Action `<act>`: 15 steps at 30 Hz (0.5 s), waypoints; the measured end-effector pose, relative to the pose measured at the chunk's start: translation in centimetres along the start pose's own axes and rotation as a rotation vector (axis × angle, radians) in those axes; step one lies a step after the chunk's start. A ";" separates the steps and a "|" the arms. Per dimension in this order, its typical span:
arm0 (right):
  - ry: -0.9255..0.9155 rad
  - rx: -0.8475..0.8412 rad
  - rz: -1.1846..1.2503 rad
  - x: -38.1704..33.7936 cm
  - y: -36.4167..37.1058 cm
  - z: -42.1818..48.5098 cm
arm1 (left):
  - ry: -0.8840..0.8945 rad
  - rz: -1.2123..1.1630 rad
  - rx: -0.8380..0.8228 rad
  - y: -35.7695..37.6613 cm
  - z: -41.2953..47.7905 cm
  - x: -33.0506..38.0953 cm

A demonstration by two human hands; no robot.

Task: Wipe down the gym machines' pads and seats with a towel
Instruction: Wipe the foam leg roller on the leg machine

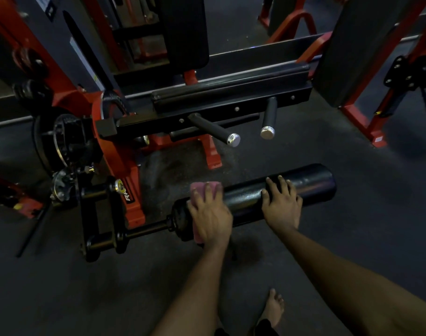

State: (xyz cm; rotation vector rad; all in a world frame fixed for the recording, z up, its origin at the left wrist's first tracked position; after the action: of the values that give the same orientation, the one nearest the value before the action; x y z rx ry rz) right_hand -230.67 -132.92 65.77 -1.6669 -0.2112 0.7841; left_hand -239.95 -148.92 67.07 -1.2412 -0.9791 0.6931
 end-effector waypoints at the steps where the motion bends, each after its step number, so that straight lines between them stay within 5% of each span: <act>1: -0.013 -0.007 0.006 0.2 -0.2 0.0 | -0.061 0.002 0.006 -0.2 0.2 -1.7; 10: -0.067 0.005 0.011 1.4 0.1 -0.4 | -0.257 -0.031 0.016 -1.8 1.6 -2.8; 15: -0.121 0.027 0.016 3.6 1.1 -2.4 | -0.125 -0.069 0.053 -1.6 1.3 -3.8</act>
State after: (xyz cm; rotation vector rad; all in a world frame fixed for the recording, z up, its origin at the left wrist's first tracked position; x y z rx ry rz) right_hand -226.84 -133.21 63.56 -1.5989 -0.2705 0.8973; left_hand -242.92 -151.96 67.77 -1.1232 -1.0946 0.7445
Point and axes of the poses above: each hand's wrist, its own z-axis towards the middle knuckle, its own y-axis out of the palm, x = y × z, the point moved 1 cm from there along z, towards the middle knuckle, and after that the axes turned 3 degrees about y, right-handed, at the moved point
